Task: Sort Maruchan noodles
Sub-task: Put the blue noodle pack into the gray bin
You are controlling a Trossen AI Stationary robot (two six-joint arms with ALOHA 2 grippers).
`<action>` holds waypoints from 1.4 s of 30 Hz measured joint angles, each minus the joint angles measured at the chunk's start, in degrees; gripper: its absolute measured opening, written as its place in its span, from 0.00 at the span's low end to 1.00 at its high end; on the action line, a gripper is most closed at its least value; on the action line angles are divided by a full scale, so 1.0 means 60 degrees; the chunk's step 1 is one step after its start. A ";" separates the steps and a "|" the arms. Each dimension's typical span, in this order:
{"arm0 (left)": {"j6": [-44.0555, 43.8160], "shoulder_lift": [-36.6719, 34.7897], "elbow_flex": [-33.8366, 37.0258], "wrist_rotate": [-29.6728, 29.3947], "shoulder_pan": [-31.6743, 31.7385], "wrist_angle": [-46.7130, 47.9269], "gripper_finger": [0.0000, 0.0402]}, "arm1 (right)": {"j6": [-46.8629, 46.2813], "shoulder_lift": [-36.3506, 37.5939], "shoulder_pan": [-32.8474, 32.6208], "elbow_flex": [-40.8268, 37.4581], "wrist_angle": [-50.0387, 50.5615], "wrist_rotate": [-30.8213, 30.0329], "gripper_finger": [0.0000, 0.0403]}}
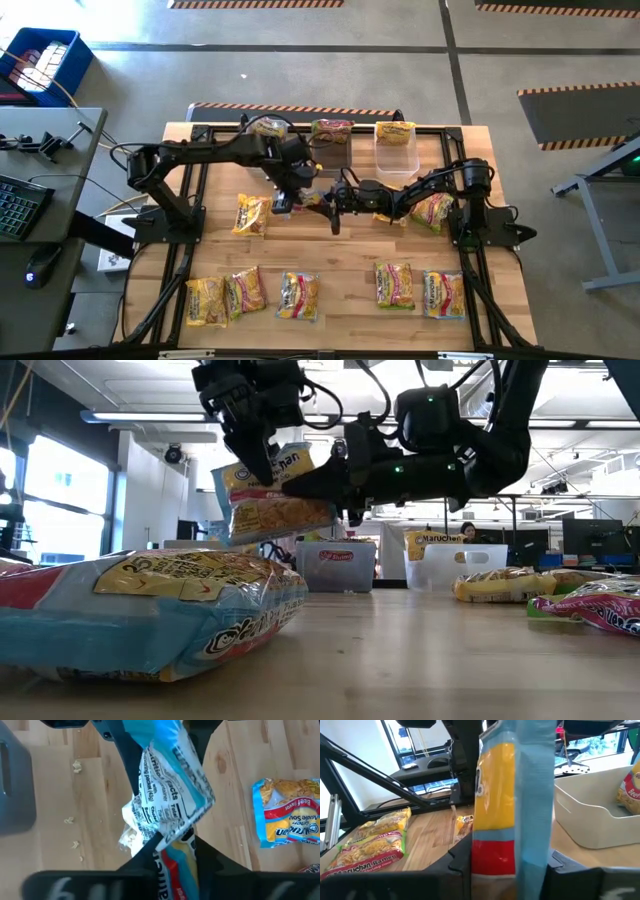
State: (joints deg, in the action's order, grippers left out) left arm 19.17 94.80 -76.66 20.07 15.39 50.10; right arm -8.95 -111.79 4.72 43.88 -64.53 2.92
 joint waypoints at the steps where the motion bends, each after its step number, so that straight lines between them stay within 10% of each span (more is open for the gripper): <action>1: 0.0039 -0.0001 0.0000 -0.0003 0.0008 -0.0001 0.06 | 0.0000 0.0000 0.0003 0.0000 -0.0004 -0.0019 0.28; 18: 0.1328 -0.0044 -0.0415 -0.1806 0.0720 0.1450 0.01 | 0.0004 0.0000 0.0039 0.0000 -0.0035 -0.0767 0.45; 42: 0.5613 -0.0453 -0.1042 -0.3221 0.5477 0.1716 0.00 | 0.0324 0.0004 0.0003 0.0000 0.0459 -0.0550 0.39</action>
State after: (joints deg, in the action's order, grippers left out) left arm 52.85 92.09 -82.91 0.75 48.25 60.40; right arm -7.01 -111.77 4.73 43.88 -61.78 -0.38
